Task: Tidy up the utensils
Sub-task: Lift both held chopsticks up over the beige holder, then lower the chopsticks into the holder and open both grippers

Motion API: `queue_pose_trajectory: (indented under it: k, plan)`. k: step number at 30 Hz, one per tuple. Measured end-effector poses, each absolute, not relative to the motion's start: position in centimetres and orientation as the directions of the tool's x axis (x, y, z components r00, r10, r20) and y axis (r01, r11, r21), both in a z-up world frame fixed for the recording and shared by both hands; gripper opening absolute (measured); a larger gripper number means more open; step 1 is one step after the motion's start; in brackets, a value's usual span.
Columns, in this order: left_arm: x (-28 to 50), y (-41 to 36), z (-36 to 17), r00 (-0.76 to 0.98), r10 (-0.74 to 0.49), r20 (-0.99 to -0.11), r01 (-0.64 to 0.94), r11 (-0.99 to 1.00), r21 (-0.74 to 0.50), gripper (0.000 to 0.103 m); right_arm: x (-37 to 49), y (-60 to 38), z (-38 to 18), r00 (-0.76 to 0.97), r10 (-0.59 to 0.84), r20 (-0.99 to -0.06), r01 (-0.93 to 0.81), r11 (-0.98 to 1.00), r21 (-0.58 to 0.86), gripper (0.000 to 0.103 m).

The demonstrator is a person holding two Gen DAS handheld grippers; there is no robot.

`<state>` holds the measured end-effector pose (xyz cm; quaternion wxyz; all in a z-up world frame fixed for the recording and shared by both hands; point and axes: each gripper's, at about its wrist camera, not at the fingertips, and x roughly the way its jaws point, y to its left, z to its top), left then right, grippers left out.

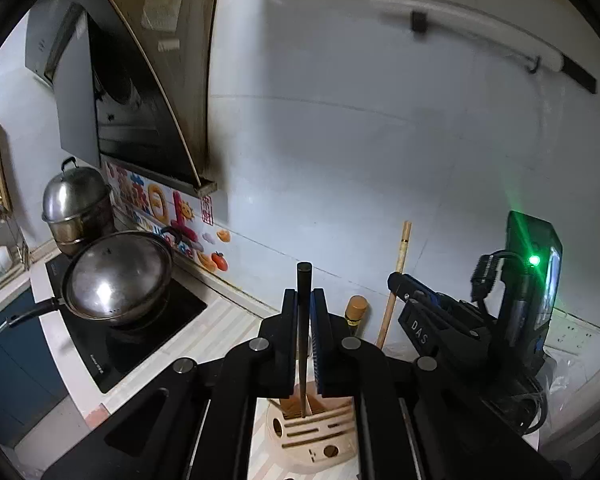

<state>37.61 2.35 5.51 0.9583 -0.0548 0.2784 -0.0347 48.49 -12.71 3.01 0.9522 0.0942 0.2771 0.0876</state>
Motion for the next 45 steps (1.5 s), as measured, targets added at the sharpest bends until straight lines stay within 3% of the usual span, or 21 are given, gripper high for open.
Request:
queue_pose_trajectory:
  k: [9,24,32,43,45]
  plan:
    - [40.8,2.5,2.6,0.79,-0.128,-0.599,0.045,0.987,-0.151,0.004,51.3,-12.2,0.4,0.83,0.225,-0.511,-0.123,0.966,0.227,0.006]
    - [39.8,1.8,0.3,0.719,-0.167,-0.675,0.061,0.982,-0.178,0.004,51.1,-10.7,-1.6,0.788,0.237,-0.568,-0.183,0.971,0.151,0.007]
    - [39.6,1.4,-0.7,0.702,-0.167,-0.693,0.052,0.982,-0.183,0.004,50.0,-11.2,-1.2,0.831,0.239,-0.502,-0.179,0.97,0.164,0.007]
    - [38.8,1.1,-0.8,0.679,-0.197,-0.707,0.059,0.975,-0.215,0.004,48.3,-11.8,-2.4,0.771,0.255,-0.584,-0.202,0.967,0.155,0.007]
    - [38.6,1.2,-0.4,0.671,-0.197,-0.715,0.047,0.974,-0.223,0.007,48.1,-12.3,-2.3,0.736,0.275,-0.619,-0.206,0.961,0.183,0.013]
